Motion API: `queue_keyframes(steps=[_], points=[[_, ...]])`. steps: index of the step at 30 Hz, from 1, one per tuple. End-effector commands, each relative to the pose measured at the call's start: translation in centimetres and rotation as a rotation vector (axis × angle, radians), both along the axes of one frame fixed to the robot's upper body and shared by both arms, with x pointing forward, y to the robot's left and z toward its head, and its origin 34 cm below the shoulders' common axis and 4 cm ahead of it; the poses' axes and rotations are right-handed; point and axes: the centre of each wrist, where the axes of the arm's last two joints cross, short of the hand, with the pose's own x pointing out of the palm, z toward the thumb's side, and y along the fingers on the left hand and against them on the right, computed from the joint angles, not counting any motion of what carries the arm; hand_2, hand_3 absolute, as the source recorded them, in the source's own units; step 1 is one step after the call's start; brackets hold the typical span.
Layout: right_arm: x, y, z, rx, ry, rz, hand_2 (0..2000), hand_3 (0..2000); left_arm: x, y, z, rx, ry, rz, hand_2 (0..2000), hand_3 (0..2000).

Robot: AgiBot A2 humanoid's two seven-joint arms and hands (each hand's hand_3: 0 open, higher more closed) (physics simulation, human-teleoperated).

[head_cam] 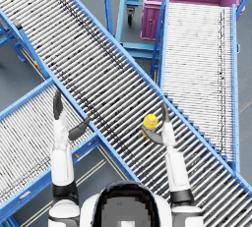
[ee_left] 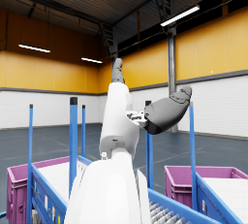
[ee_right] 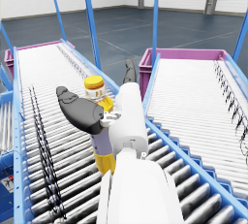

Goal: Pick up the oil and place it on the left assembly line, put the cola on the right, and keep Sprite still

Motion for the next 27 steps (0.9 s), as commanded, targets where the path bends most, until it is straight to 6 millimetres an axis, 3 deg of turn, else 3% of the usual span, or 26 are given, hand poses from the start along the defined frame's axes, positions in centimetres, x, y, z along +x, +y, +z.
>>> queue_keyframes(steps=[1,9,13,14,15,17,19,21,25,26,27], points=[[0.9,1.0,-1.6,-0.008,0.063,0.027,0,0,0.0,0.0,0.0,-0.001,0.000,0.001,0,0],[4.8,2.7,-3.5,-0.004,0.172,0.030,0,0,0.6,0.5,-0.4,-0.015,0.024,0.016,0,0],[5.6,3.4,-4.3,-0.011,0.215,0.039,0,0,0.9,1.2,-0.6,-0.030,0.036,0.044,0,0],[5.7,3.2,-4.3,-0.006,0.217,0.030,1361,327,1.0,1.2,-0.7,-0.031,0.042,0.044,0,0],[4.9,3.1,-4.6,-0.008,0.214,0.051,2000,653,1.0,1.1,-0.6,-0.030,0.038,0.040,0,0],[5.3,3.1,-3.8,-0.017,0.178,0.140,2000,1307,0.9,1.0,-1.0,-0.031,0.049,0.037,0,0],[4.9,3.1,-1.9,-0.018,0.103,0.167,2000,1960,0.6,1.0,-0.8,-0.032,0.039,0.039,0,0],[4.8,3.6,2.1,0.018,-0.044,0.122,2000,2000,0.3,0.5,-0.7,-0.025,0.030,0.021,0,0],[5.5,4.0,12.8,0.118,-0.405,0.144,2000,2000,-0.6,-0.3,-1.1,-0.018,0.034,-0.006,0,0],[5.4,4.2,14.2,-0.005,-0.462,0.232,2000,2000,-0.9,-0.6,-1.2,-0.014,0.033,-0.017,0,0],[5.7,4.4,15.3,0.029,-0.494,0.230,2000,2000,-0.9,-0.9,-1.5,-0.011,0.042,-0.029,0,0]])
